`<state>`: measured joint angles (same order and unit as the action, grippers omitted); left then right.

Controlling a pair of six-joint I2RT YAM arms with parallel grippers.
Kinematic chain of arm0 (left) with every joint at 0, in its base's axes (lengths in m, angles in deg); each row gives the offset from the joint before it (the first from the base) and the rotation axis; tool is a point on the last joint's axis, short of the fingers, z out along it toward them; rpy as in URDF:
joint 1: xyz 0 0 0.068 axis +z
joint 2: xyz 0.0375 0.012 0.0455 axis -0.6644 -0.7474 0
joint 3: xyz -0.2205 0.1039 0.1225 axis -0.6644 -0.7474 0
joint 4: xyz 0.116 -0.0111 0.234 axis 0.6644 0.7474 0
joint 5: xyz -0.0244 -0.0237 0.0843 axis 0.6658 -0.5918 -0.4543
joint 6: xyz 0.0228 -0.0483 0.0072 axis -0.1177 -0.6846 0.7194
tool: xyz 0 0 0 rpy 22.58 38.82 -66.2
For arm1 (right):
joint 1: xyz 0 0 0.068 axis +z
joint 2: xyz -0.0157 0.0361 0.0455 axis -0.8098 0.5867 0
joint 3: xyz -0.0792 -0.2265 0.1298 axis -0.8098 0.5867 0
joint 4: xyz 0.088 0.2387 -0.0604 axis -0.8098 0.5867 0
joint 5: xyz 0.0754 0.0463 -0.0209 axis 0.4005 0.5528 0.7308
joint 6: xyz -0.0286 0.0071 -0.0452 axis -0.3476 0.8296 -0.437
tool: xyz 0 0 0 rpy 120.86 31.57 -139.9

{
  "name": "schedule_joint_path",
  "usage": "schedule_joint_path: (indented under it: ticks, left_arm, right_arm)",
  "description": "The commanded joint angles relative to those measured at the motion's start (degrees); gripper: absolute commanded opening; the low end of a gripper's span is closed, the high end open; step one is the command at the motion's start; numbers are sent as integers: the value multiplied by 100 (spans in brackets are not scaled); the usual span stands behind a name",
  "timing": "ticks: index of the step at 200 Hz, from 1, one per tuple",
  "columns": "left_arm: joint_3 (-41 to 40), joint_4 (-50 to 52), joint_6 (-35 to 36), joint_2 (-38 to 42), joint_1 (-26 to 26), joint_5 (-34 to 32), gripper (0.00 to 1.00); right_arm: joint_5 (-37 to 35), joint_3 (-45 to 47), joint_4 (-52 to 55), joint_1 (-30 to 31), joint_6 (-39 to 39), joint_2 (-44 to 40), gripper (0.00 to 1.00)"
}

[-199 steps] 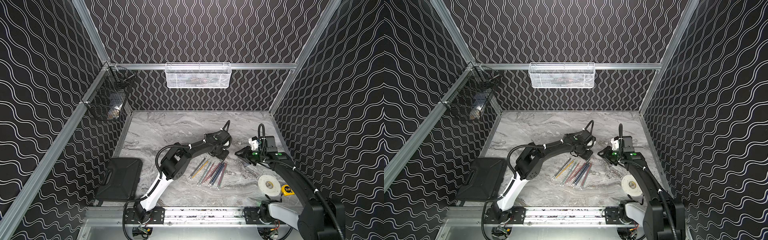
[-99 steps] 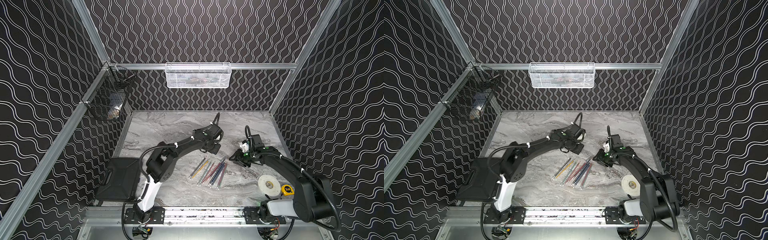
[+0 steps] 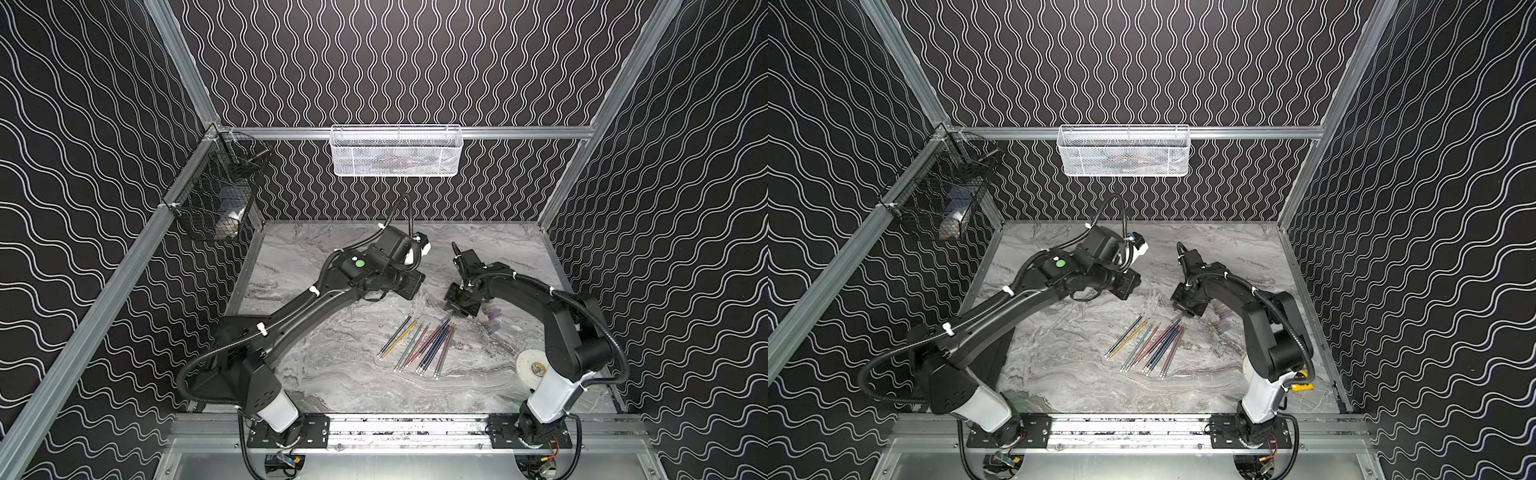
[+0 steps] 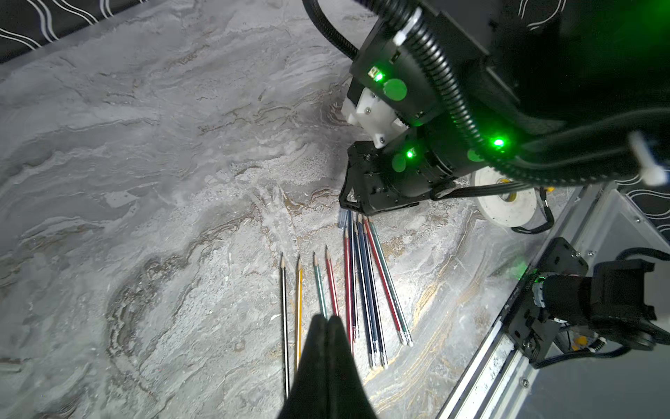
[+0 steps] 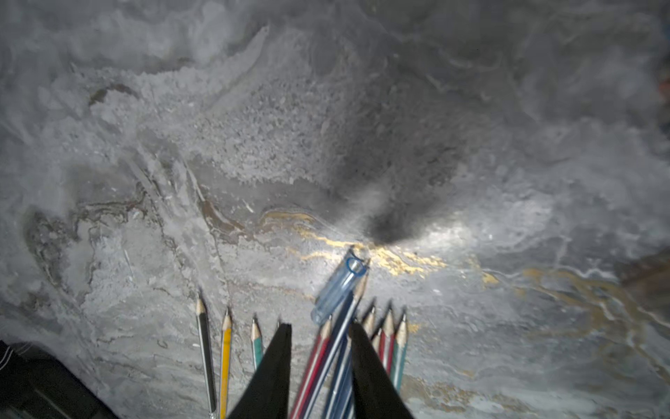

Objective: Remove the protective cover of the pencils
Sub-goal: Adjust the protective sleeve at the center of the board.

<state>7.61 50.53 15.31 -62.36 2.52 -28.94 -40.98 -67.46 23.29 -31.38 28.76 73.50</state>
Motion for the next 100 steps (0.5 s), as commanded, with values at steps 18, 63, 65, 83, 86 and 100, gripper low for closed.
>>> schedule_joint_path:
  ticks: [18,63,65,83,86,100]
  left_arm:
    - [-266,-75,159,160,293,392,0]
    - [-345,-144,130,217,359,651,0]
    - [-347,-145,131,216,360,651,0]
    - [-355,-155,131,238,382,698,0]
    - [-356,-155,130,239,384,703,0]
    - [-359,-155,122,238,391,728,0]
  right_arm:
    - [-319,-343,520,197,578,320,27]
    - [-237,-337,469,292,729,482,25]
    - [-236,-338,470,295,737,491,25]
    - [-244,-326,432,305,791,523,24]
    - [-244,-322,422,305,789,524,24]
    - [-262,-329,419,305,820,557,24]
